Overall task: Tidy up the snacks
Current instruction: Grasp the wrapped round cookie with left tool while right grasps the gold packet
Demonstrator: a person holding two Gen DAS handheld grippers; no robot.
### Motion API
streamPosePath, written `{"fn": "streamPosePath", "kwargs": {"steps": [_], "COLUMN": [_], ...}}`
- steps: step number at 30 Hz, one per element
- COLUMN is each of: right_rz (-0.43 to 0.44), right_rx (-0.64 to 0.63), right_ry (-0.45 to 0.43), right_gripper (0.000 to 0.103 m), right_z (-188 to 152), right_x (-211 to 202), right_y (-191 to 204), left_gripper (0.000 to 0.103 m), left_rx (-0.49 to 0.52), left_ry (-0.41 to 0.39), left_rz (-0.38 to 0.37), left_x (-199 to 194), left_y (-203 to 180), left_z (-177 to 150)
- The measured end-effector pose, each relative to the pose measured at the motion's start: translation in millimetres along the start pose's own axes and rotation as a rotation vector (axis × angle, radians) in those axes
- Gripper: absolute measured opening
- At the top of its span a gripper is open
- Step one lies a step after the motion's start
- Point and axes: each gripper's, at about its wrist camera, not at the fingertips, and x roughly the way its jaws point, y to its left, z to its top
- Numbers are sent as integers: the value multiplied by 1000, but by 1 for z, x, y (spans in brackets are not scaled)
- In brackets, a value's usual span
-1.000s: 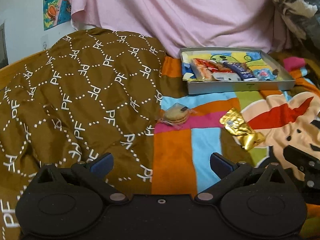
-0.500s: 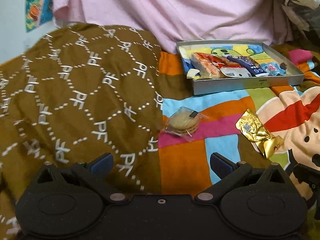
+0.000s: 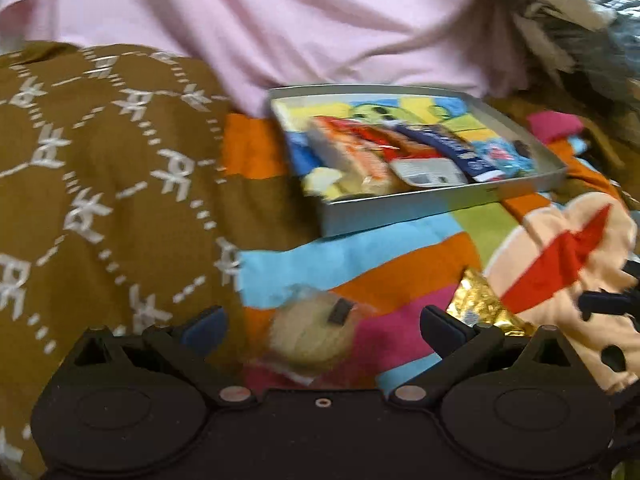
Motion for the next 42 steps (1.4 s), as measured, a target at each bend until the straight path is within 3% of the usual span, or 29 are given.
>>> {"fn": "streamPosePath", "kwargs": {"steps": [4, 11, 16, 23, 27, 38, 42], "right_rz": [10, 0, 22, 85, 126, 99, 83], "right_rx": [-94, -90, -80, -30, -6, 26, 26], "right_ry": [-4, 62, 106, 132, 136, 93, 97], "right_gripper": [103, 102, 102, 94, 85, 87, 84], "right_z": [2, -3, -6, -7, -5, -1, -1], "right_x": [11, 32, 44, 45, 41, 49, 54], "right_y": [9, 6, 3, 2, 5, 5, 7], "left_gripper": [102, 100, 92, 75, 67, 73, 61], "left_rx": [23, -16, -60, -145, -172, -201, -206], "left_ry": [-8, 51, 78, 100, 119, 114, 111], "left_rz": [-29, -84, -144, -161, -128, -80, -63], "left_x": [14, 31, 34, 25, 24, 33, 34], "left_y": [4, 17, 20, 24, 23, 22, 23], "left_z": [3, -6, -8, -9, -6, -3, -3]}}
